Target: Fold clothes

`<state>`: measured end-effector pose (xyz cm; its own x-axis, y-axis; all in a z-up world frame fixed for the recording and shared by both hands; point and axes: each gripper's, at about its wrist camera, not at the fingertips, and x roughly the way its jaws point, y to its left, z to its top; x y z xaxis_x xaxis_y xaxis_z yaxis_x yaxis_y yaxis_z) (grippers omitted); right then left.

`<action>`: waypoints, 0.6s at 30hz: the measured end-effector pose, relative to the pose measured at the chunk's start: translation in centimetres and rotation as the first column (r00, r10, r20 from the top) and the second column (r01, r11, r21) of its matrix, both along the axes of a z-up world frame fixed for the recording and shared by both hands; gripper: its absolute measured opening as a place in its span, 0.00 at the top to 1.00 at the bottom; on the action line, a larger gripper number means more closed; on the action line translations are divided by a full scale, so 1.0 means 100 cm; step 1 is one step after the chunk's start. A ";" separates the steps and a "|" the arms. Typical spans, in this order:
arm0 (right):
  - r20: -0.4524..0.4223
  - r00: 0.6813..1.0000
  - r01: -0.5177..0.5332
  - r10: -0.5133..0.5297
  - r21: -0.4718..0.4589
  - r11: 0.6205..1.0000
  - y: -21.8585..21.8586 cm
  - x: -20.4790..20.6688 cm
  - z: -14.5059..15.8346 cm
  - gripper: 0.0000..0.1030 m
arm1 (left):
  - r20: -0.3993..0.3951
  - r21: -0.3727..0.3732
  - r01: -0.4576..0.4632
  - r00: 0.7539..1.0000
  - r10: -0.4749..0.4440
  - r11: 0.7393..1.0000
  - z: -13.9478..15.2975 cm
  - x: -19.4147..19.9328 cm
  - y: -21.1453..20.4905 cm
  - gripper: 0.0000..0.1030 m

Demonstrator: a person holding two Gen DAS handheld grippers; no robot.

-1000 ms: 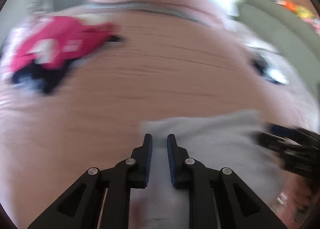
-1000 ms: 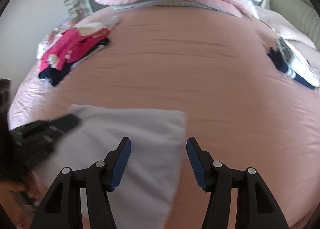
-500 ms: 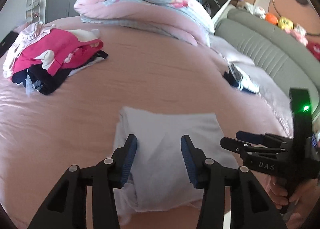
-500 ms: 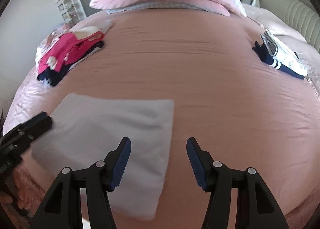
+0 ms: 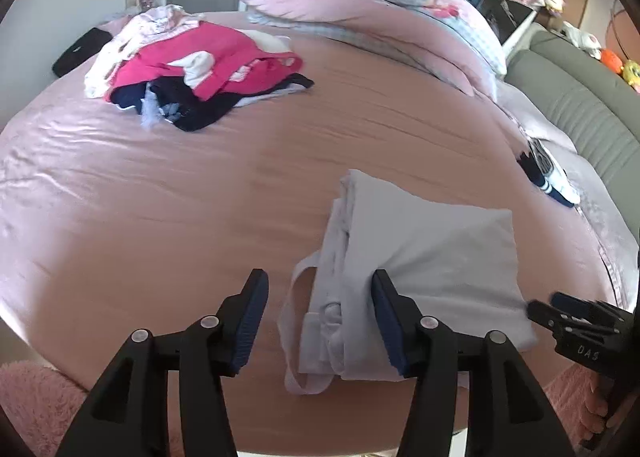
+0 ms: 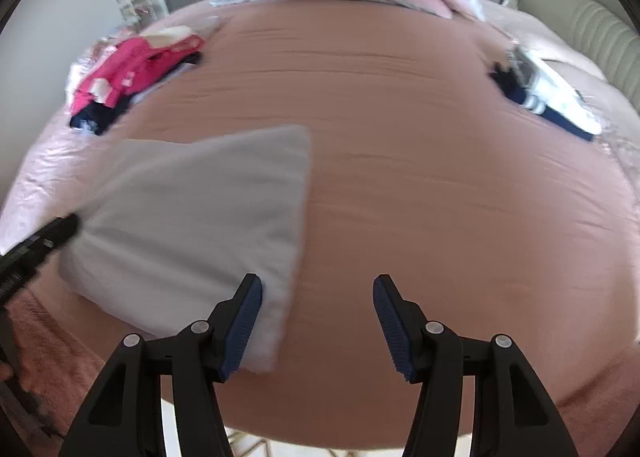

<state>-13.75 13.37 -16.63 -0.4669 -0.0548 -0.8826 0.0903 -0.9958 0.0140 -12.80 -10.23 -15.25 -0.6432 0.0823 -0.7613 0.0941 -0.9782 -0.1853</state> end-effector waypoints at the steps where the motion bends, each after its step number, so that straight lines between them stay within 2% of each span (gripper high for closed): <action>1: -0.001 1.000 -0.007 0.007 -0.004 1.000 -0.002 0.001 0.000 0.44 | -0.014 -0.008 -0.015 1.000 0.015 1.000 0.003 0.003 -0.001 0.51; 4: -0.003 1.000 -0.030 0.030 -0.015 0.999 -0.006 0.004 -0.001 0.44 | -0.083 0.034 -0.038 0.996 0.041 0.999 0.017 0.014 -0.007 0.52; 7: -0.005 0.999 -0.052 0.052 -0.026 0.998 -0.011 0.007 -0.002 0.44 | -0.117 0.128 0.008 0.993 0.007 0.992 0.023 0.023 -0.008 0.52; 10: -0.008 0.997 -0.074 0.074 -0.037 0.997 -0.016 0.010 -0.003 0.44 | -0.048 0.155 0.033 0.999 -0.026 0.987 0.011 0.019 -0.004 0.52; 13: -0.010 0.995 -0.096 0.096 -0.048 0.994 -0.021 0.013 -0.004 0.44 | 0.030 0.163 0.015 0.999 -0.020 0.987 -0.004 0.011 -0.007 0.51; 18: -0.011 0.993 -0.120 0.120 -0.074 0.990 -0.023 0.015 -0.006 0.44 | 0.049 0.154 -0.014 0.999 0.007 0.988 -0.009 0.012 -0.016 0.49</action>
